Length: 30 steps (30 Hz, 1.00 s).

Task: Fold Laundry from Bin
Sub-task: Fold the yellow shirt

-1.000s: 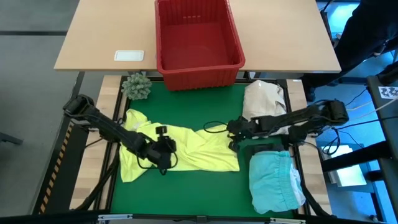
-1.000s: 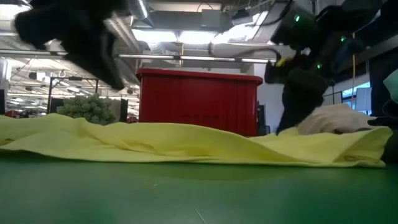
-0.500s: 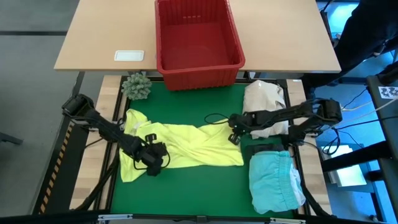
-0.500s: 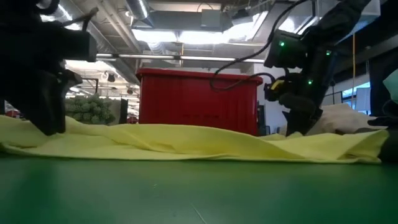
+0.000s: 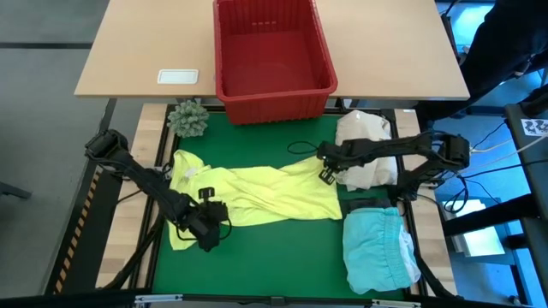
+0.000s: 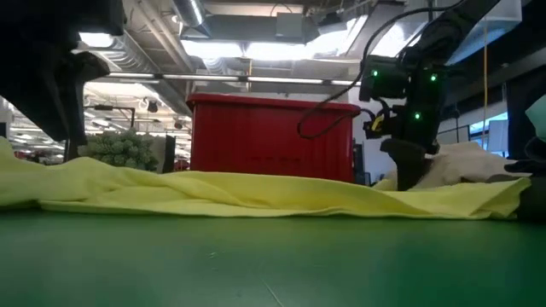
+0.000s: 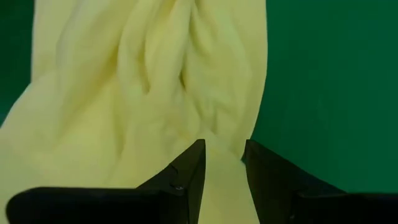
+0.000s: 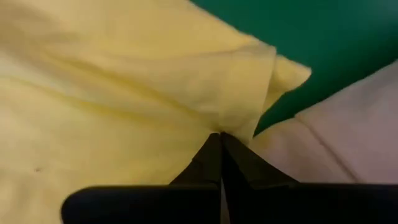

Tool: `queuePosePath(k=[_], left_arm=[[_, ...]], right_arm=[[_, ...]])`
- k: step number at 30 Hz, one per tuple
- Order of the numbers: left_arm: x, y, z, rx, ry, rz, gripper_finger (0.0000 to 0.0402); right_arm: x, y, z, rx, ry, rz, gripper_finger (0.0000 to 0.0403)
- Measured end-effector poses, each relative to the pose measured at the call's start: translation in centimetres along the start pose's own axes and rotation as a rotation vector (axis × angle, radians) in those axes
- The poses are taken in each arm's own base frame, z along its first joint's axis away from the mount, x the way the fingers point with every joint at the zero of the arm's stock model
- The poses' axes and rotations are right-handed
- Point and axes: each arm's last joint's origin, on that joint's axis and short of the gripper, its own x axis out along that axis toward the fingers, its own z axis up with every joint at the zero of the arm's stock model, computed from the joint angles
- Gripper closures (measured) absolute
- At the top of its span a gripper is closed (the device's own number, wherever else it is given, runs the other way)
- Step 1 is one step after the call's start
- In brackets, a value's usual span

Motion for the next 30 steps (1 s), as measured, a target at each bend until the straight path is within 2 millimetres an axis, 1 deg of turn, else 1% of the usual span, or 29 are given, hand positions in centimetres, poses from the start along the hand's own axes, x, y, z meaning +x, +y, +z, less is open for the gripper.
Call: queuePosePath(k=[5, 8, 10, 12, 14, 19, 22, 24, 26, 30], left_arm=[[-0.3, -0.2, -0.3, -0.031, 0.010, 0.003, 0.0294], [-0.4, -0.4, -0.4, -0.042, 0.012, -0.002, 0.0294], [-0.4, -0.4, -0.5, -0.045, 0.002, 0.008, 0.0294], [-0.4, -0.4, -0.5, -0.046, -0.018, 0.030, 0.0294], [-0.3, -0.3, -0.5, -0.068, -0.031, 0.042, 0.0294], [-0.1, -0.3, -0.9, -0.086, 0.015, 0.011, 0.0294], [-0.1, -0.4, -1.0, -0.080, 0.013, 0.014, 0.0294], [0.0, -0.1, -0.8, -0.084, 0.003, 0.033, 0.0294], [0.4, 0.3, -0.8, -0.081, 0.010, 0.048, 0.0294], [1.4, 1.2, -1.2, -0.093, 0.061, 0.064, 0.0294]], right_arm=[[-1.8, 0.2, 0.5, 0.003, -0.105, 0.092, 0.0402], [-3.6, 0.5, 0.6, -0.015, -0.200, 0.140, 0.0402], [-4.8, 1.2, 0.8, -0.057, -0.288, 0.189, 0.0402], [-6.0, 2.1, 0.7, -0.094, -0.364, 0.240, 0.0402], [-7.1, 3.4, 0.8, -0.131, -0.455, 0.301, 0.0402], [-8.7, 7.6, -0.2, -0.249, -0.600, 0.445, 0.0402], [-8.8, 10.2, -1.2, -0.318, -0.628, 0.509, 0.0402], [-8.4, 11.7, -1.8, -0.357, -0.625, 0.536, 0.0402], [-7.6, 13.1, -2.4, -0.388, -0.617, 0.556, 0.0402], [-5.1, 15.4, -3.5, -0.418, -0.550, 0.560, 0.0402]])
